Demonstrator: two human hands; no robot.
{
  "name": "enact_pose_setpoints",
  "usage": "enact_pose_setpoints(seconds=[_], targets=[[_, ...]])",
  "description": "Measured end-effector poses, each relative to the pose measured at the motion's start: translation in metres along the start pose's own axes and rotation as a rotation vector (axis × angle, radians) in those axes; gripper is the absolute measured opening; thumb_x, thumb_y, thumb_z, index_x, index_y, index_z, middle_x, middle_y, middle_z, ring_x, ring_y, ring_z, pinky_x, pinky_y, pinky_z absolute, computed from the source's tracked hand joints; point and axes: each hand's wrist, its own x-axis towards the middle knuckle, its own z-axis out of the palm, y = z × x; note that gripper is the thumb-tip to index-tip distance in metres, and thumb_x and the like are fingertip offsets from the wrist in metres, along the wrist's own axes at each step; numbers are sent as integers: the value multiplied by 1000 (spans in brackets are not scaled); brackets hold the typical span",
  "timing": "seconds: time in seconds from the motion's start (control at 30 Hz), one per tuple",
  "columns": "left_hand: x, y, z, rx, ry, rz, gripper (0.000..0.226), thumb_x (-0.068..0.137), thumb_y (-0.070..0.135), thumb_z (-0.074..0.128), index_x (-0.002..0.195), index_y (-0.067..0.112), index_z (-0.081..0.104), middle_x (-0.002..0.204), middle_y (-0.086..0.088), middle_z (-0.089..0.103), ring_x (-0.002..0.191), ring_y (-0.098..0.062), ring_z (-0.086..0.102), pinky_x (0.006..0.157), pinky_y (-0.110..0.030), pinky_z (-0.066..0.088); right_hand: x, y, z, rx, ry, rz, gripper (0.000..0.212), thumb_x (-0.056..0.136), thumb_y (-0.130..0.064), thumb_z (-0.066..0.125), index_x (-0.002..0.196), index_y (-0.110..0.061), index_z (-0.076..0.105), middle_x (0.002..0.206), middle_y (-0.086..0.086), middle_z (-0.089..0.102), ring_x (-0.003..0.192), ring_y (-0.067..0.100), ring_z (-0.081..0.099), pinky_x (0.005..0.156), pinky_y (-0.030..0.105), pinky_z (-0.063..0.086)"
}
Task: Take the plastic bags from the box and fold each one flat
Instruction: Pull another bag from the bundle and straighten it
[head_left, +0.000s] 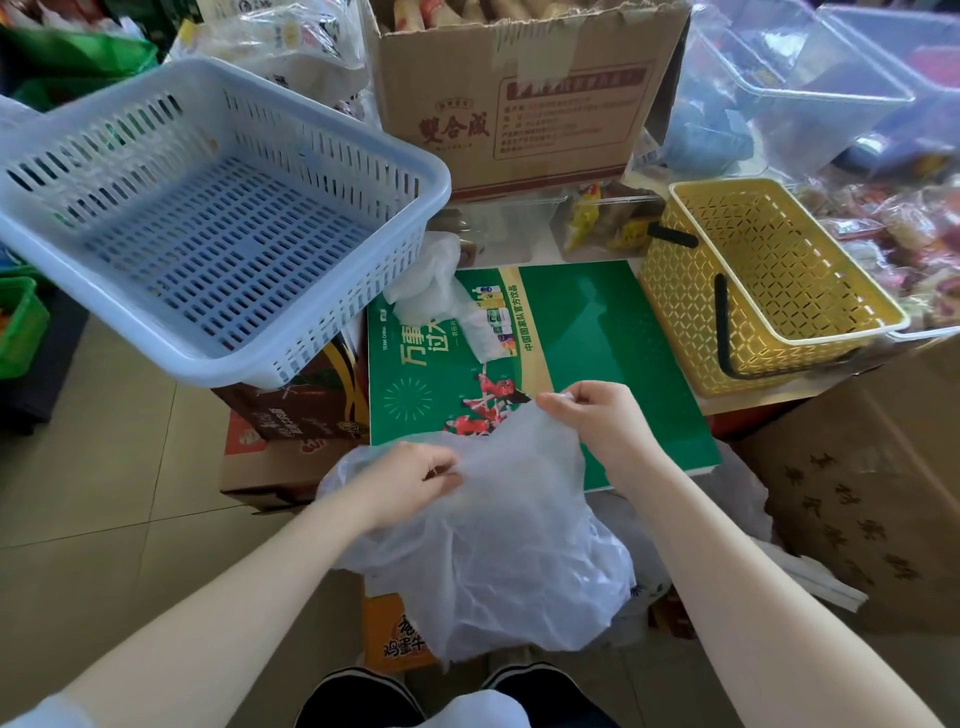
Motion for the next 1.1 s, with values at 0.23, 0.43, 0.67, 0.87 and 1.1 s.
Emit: enact_pose_setpoints(seconds=[0.23,0.43,0.67,0.87,1.1], targets=[[25,38,-6,-66,188,127,61,81,49,61,130,15,48,136,-1,47,127,-15,39,111,-39,28,-10,-16,14,-48,-282,-79,36,85,-39,64,67,-10,53,51,-5,34,48,12,26,45,27,18],[17,35,-4,-436,290,14,32,94,28,50,66,15,61,63,6,61,62,-9,54,63,-32,41,-10,2,-6,-221,-504,-143,55,71,-40,76,116,-16,55,104,-5,58,93,10,53,80,25,42],[5,9,-3,-859,283,-338,20,97,19,43,103,13,62,94,-5,68,84,-19,65,63,-21,52,-4,44,-27,-555,-253,-7,36,79,-30,71,63,-13,44,60,-1,42,57,16,38,52,29,25],[6,-1,8,19,422,-259,67,86,10,52,144,10,19,149,-10,26,135,-25,27,112,-35,23,-10,24,-19,-540,-408,-42,32,76,-34,74,100,-16,61,91,-2,63,81,16,58,68,26,44],[17,41,12,147,363,253,48,86,50,40,105,11,59,105,-4,59,94,-22,58,81,-35,50,-18,-11,-11,65,-516,6,52,63,-7,44,113,-7,58,112,14,59,102,23,54,90,37,43]])
